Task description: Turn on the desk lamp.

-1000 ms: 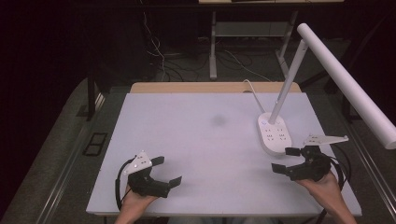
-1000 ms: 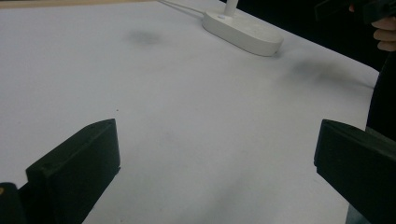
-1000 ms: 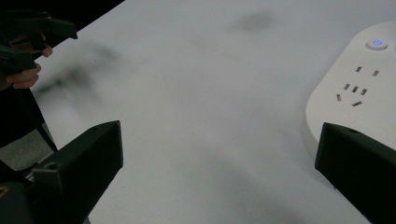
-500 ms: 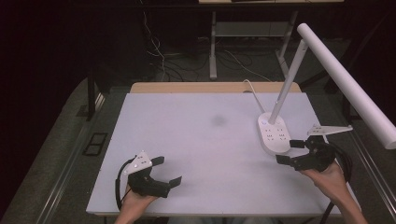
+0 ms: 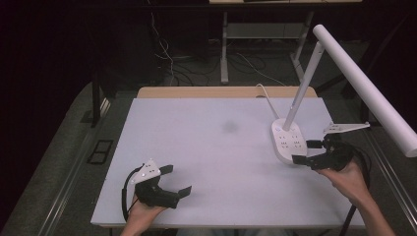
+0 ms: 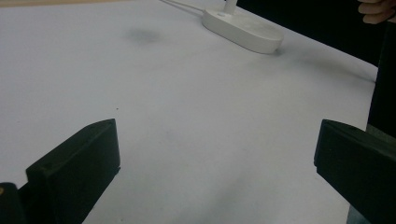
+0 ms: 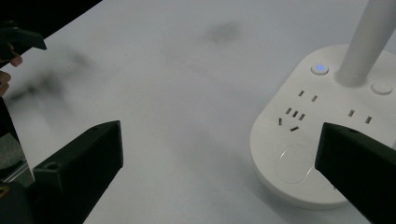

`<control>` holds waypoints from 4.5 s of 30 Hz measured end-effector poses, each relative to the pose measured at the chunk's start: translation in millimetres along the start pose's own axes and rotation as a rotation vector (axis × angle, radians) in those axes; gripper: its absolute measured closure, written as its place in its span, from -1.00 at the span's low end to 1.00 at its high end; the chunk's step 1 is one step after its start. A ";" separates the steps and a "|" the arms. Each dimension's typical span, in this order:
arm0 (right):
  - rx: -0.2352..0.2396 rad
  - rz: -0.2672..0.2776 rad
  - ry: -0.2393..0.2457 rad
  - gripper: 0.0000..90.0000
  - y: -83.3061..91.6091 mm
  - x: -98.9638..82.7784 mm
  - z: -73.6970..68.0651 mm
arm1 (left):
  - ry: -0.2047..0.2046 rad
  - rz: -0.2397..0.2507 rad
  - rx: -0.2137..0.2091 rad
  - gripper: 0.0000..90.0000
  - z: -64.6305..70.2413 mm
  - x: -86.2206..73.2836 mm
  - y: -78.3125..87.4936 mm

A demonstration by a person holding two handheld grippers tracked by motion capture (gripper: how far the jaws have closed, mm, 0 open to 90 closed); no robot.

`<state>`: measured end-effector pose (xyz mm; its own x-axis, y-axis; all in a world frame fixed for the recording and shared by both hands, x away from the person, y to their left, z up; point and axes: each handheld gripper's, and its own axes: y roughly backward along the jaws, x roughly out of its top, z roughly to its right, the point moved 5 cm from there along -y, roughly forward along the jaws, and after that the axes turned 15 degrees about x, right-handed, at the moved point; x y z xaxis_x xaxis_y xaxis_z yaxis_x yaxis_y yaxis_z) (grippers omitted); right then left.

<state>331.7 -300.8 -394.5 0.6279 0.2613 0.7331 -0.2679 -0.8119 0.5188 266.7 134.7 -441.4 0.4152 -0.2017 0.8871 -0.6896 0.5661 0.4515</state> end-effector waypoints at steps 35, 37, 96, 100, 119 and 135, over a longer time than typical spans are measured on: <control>-0.022 0.005 -0.042 -0.98 -1.3 29.0 60.7 | 0.007 -0.003 0.012 -1.00 -4.5 -0.2 -0.4; -0.025 0.008 -0.049 -0.98 -2.8 29.7 63.8 | 0.006 -0.004 0.010 -1.00 -4.0 -0.3 -0.7; -0.127 0.018 -0.152 0.99 -30.4 37.6 148.9 | -0.006 -0.008 -0.001 -1.00 -3.9 -0.5 -2.7; -0.126 0.009 -0.159 0.99 -34.8 35.6 151.7 | -0.009 -0.013 -0.002 -1.00 -4.0 -0.8 -2.9; -0.132 0.023 -0.174 1.00 -38.5 29.7 155.9 | -0.013 -0.013 -0.004 -1.00 -2.8 -0.7 -3.0; -0.146 0.033 -0.169 1.00 -35.9 28.3 146.7 | -0.013 -0.016 0.002 -1.00 -3.1 -1.1 -3.4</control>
<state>466.3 -340.8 -456.9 0.7271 0.1349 0.6732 -0.3854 -0.7313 0.5627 270.5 135.5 -444.2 0.4182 -0.2211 0.8810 -0.6843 0.5612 0.4656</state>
